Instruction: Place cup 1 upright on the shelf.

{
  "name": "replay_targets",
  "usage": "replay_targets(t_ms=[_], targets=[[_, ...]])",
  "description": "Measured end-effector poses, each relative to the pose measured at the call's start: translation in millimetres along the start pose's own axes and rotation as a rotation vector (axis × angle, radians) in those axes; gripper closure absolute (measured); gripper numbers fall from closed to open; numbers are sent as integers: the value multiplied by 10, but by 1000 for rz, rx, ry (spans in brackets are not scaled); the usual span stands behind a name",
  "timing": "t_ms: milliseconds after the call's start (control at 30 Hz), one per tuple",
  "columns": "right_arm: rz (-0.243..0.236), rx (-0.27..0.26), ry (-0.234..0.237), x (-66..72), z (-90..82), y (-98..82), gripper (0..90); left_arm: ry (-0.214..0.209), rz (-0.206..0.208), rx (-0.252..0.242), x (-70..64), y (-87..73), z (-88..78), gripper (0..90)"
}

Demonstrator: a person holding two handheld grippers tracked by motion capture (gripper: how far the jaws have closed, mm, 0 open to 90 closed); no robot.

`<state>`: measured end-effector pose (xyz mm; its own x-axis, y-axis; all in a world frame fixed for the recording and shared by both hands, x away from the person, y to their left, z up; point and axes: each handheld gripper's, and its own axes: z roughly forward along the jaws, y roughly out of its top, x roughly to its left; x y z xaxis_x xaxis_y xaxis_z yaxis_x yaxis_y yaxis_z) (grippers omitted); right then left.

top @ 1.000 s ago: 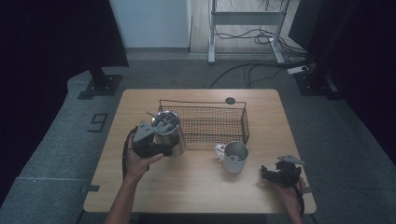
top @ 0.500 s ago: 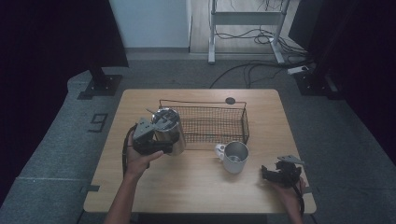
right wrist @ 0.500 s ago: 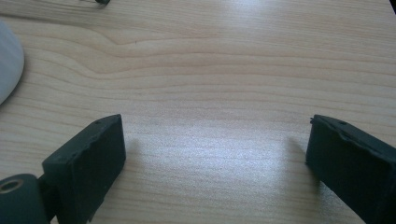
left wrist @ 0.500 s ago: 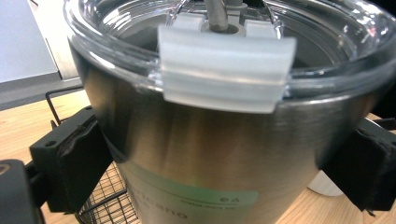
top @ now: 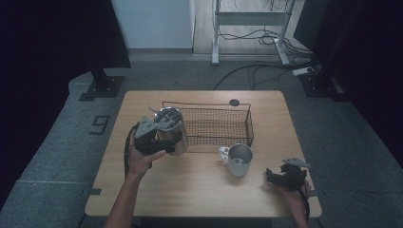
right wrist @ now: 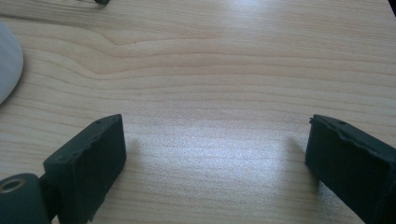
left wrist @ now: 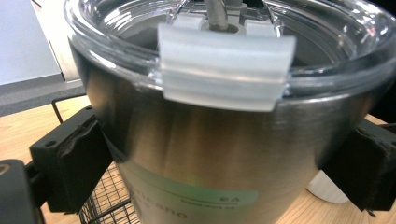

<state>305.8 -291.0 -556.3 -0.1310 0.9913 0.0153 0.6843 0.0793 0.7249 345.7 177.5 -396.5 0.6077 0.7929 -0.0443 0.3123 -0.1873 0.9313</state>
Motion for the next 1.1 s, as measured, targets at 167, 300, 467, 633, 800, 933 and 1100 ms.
replay_targets(t_ms=[167,300,467,633,800,933,1100], targets=[[1,-2,-2,-2,-1,0,54,-6,-2,-4,1,29,22,43],[2,-2,-3,-1,-1,0,54,0,-5,-3,17,54,44,43],[2,-2,-2,-1,-1,0,54,4,-5,-4,26,74,61,43],[3,-2,-3,-1,-1,0,55,6,-8,-1,39,87,90,43],[4,-1,-3,-1,-1,0,55,10,-8,2,64,108,111,43],[3,-1,-3,-1,-1,0,55,10,-13,1,66,120,128,43],[4,-2,-3,-1,-1,0,55,14,-13,4,80,138,157,43]])
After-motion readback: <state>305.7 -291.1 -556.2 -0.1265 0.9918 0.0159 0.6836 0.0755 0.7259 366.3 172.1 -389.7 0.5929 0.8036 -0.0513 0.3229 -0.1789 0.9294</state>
